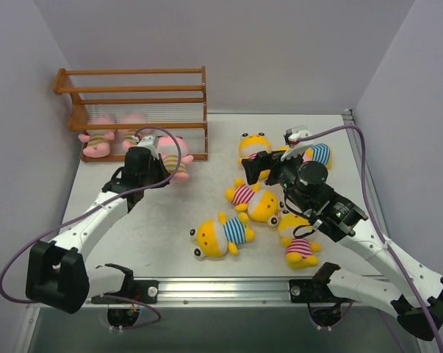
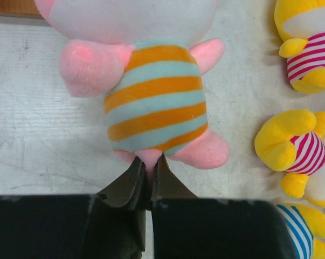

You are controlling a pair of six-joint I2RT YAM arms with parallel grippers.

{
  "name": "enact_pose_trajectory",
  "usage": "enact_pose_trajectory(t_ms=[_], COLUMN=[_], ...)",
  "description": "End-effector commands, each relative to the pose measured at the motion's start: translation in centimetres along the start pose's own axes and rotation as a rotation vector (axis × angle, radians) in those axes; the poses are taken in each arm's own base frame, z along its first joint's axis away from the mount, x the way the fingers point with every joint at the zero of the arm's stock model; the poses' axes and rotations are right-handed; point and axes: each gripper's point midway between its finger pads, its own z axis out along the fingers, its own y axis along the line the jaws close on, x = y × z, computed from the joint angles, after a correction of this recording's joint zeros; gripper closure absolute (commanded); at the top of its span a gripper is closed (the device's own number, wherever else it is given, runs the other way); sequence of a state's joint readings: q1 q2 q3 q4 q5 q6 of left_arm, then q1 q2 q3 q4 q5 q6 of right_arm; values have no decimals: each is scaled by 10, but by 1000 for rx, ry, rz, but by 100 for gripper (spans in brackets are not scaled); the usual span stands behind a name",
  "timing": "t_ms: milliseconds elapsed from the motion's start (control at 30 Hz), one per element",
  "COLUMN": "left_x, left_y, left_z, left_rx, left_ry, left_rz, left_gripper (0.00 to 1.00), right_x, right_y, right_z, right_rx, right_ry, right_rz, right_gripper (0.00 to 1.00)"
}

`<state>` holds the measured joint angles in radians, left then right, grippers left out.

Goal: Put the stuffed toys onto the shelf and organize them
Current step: Place the stuffed toy onto shelf

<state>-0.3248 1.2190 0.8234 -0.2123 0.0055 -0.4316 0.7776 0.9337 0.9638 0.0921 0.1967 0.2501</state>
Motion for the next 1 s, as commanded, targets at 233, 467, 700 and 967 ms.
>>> enact_pose_trajectory(t_ms=[233,467,700,967], left_x=[-47,-56,-73,-97], left_y=[1,9,19,18], left_z=[44,72,100,123], left_rx=[-9,-40,-56,-33], left_ry=[-1,2,-30,-70], left_rz=[-19,3,46,79], left_gripper=[98,98,98,98], right_x=[-16,-14,-10,-5], right_y=[-23,-26,-26,-28], right_z=[-13,-14,-11,-7], right_rx=[73,76,75,82], right_ry=[-85,-87,-76,-61], right_rz=[-69,-85,-90,-95], right_gripper=[0,0,0,0])
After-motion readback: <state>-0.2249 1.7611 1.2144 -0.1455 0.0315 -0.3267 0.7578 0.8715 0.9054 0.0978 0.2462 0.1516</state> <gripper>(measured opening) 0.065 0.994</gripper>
